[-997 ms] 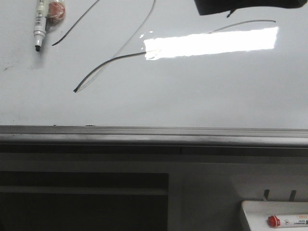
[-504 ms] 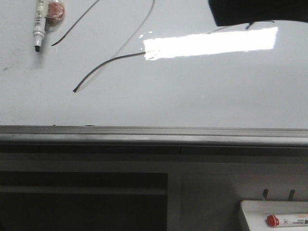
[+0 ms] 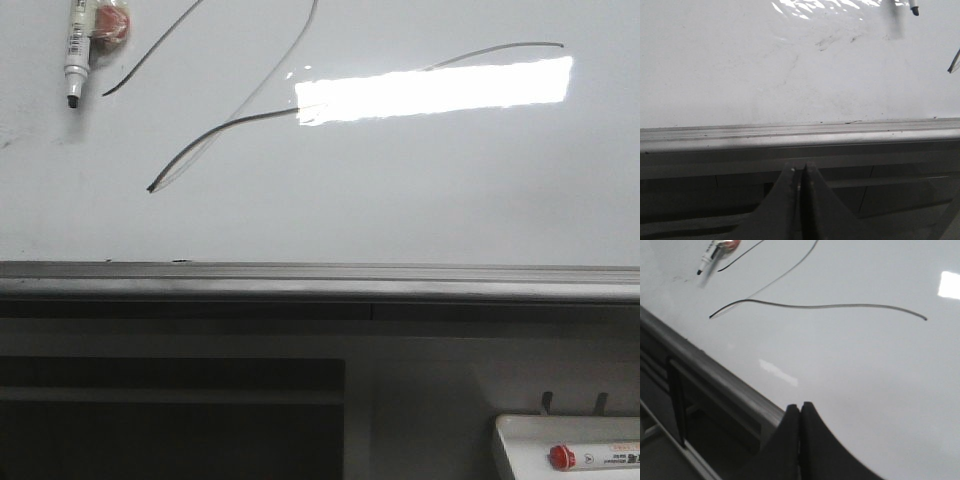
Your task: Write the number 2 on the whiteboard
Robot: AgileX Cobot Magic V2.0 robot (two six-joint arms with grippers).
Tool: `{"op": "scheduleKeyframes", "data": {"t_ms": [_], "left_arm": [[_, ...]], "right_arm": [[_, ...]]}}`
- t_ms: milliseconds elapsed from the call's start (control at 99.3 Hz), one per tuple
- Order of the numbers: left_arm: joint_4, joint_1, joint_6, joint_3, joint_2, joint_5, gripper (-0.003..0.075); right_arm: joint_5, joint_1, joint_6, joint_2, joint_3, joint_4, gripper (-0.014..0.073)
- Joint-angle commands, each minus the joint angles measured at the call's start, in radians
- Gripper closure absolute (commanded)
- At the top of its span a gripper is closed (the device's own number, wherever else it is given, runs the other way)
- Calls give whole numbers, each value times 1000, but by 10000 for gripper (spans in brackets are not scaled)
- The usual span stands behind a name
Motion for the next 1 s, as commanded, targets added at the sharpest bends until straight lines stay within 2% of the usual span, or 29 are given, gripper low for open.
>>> {"op": "scheduleKeyframes", "data": {"t_ms": [0,20,71,141,272,343,423,494,564,645,695,836,987], "left_arm": [[-15,2,2,11,-26,-49,741],[-15,2,2,11,-26,-49,741],[-15,2,2,11,-26,-49,741],[-15,2,2,11,-26,-49,741],[-15,2,2,11,-26,-49,741],[-15,2,2,11,-26,-49,741],[-15,2,2,11,-26,-49,741],[-15,2,2,11,-26,-49,741],[-15,2,2,11,-26,-49,741],[-15,2,2,11,-26,-49,741],[-15,2,2,11,-26,-49,741],[-15,2,2,11,-26,-49,741],[-17,2,2,11,-26,-49,741]], "right_arm": [[5,-37,350,3,18,-351,664],[2,-52,427,3,32,-424,664],[-3,-97,725,3,65,-699,664],[28,-185,1003,3,96,-940,664],[257,-402,1251,1,106,-1167,664],[368,-513,1409,1,106,-1340,664],[441,-605,1651,-15,108,-1576,664],[449,-659,1808,-56,125,-1720,664],[428,-694,1886,-120,162,-1755,664],[387,-719,1904,-209,224,-1755,664],[510,-727,1907,-271,214,-1770,664],[696,-738,1907,-410,218,-1778,664],[703,-740,1905,-394,218,-1784,664]]}}
